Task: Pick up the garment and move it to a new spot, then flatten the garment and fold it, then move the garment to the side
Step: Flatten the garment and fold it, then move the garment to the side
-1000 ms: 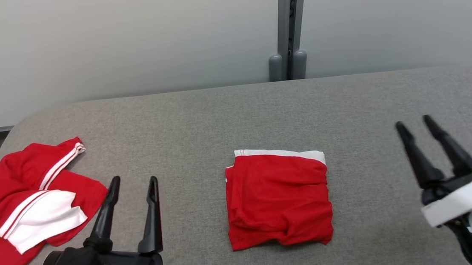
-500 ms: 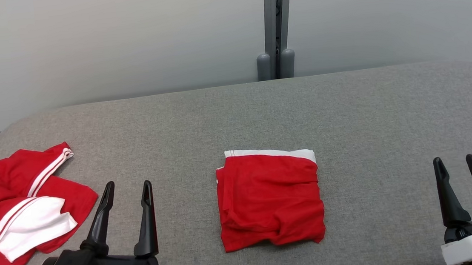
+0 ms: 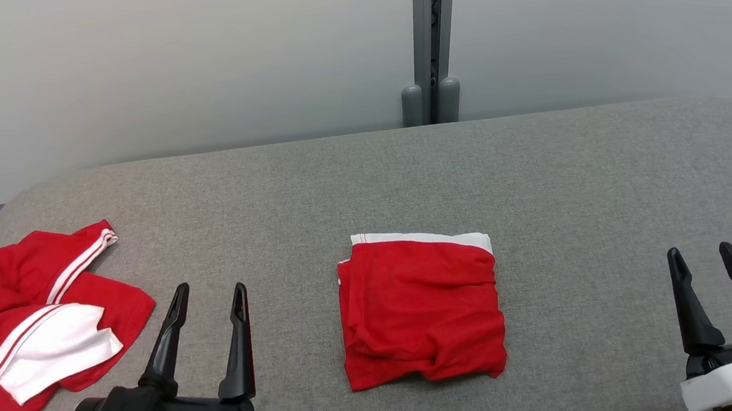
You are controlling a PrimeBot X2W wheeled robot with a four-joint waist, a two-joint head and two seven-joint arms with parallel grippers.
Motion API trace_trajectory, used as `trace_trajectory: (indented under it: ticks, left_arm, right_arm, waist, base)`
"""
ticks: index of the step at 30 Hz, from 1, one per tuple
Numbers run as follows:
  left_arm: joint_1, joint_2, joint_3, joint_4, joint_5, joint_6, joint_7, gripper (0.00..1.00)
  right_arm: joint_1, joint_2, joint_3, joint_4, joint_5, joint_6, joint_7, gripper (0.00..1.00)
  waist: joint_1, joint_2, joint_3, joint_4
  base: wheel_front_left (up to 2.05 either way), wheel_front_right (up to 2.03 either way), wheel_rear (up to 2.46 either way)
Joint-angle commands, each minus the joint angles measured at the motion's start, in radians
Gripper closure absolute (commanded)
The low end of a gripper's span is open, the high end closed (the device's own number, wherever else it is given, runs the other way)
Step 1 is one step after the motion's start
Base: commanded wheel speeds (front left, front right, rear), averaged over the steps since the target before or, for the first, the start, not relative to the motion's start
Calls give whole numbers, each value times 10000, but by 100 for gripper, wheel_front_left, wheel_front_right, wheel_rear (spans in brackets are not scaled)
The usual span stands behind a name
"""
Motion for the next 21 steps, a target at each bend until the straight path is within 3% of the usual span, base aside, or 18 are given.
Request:
trace_trajectory:
  ticks: [1,21]
  left_arm:
    - [-43,33,0,13,17,70,1,0]
    - [-183,33,45,696,-13,269,-1,0]
  right_arm:
    - [-99,-24,1,28,-69,2,-46,0]
    - [-183,-82,167,44,-17,2,-46,0]
  waist:
    - [0,-1,1,3]
    - [0,-1,-19,53]
  base:
    - [0,0,0]
    - [0,0,0]
